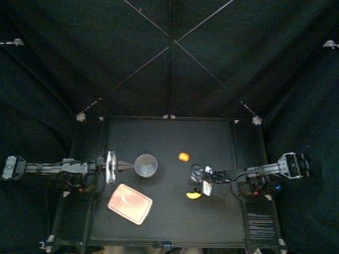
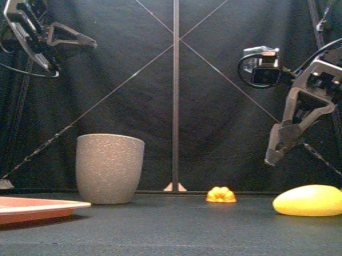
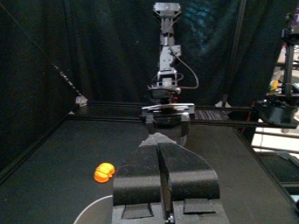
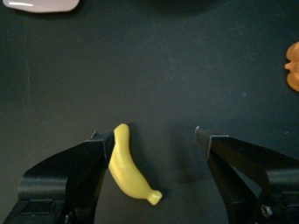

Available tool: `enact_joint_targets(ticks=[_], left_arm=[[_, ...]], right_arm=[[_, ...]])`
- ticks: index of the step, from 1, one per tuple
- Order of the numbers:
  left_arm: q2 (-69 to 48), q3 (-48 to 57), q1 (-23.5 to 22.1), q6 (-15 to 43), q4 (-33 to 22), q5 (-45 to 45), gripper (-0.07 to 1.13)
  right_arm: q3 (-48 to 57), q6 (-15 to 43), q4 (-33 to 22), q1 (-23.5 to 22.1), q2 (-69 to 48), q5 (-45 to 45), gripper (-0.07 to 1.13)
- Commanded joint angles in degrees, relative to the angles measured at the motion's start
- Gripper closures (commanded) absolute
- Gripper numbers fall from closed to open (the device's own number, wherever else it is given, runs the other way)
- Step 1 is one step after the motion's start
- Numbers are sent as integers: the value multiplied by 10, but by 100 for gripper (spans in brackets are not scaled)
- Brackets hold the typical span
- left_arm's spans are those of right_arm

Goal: Pick the banana then place it on the pink plate
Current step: Pick the banana

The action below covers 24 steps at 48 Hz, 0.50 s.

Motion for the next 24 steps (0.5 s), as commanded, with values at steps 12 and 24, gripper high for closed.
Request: enact_joint_targets(ticks=[12,24], left_arm=[[10,-6,12,-2,-15,-12,108],[10,-9,12,-1,-14,-12,108]], right_arm=[[-29,2,7,60,21,61,0],[-48,1,16,69,96,67,0]])
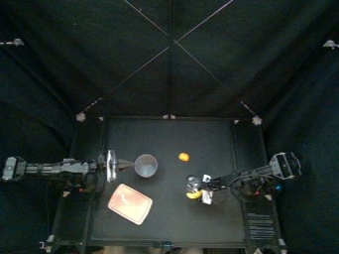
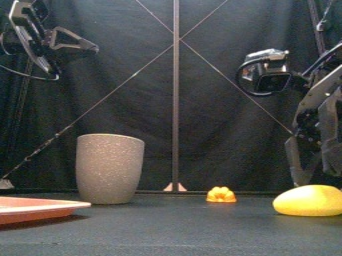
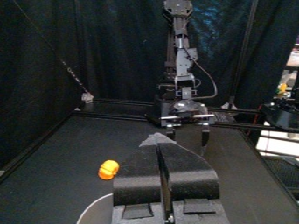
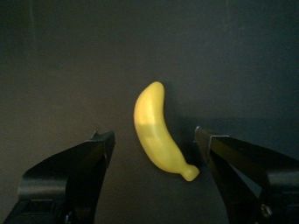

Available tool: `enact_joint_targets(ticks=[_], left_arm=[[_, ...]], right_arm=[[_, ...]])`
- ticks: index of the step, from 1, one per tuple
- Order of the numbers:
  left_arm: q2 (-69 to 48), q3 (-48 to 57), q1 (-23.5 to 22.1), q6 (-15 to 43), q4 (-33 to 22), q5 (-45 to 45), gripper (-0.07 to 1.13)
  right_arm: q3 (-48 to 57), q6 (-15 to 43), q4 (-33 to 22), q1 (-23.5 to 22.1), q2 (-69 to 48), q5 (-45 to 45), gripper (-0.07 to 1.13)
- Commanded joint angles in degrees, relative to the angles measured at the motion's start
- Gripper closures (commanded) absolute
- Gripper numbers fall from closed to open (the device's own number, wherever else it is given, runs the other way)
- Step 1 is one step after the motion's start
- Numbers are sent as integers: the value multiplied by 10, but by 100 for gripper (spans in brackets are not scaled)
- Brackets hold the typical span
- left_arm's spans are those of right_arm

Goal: Pick the banana then place it on the pink plate
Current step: Pick the banana

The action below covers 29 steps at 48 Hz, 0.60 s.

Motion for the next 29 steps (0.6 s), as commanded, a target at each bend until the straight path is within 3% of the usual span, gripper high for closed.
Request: enact_joint_targets(ticks=[1,16,29], left_arm=[[2,-11,1,0,0,-5,108],[2,-8,1,0,-1,-5,108],[3,-7,1,1,1,-5,108]], right_arm=[[-22,0,0,2,24,8,0],[-73,1,5,9,69,83,8],[-107,-1,10,15,64,82,61]])
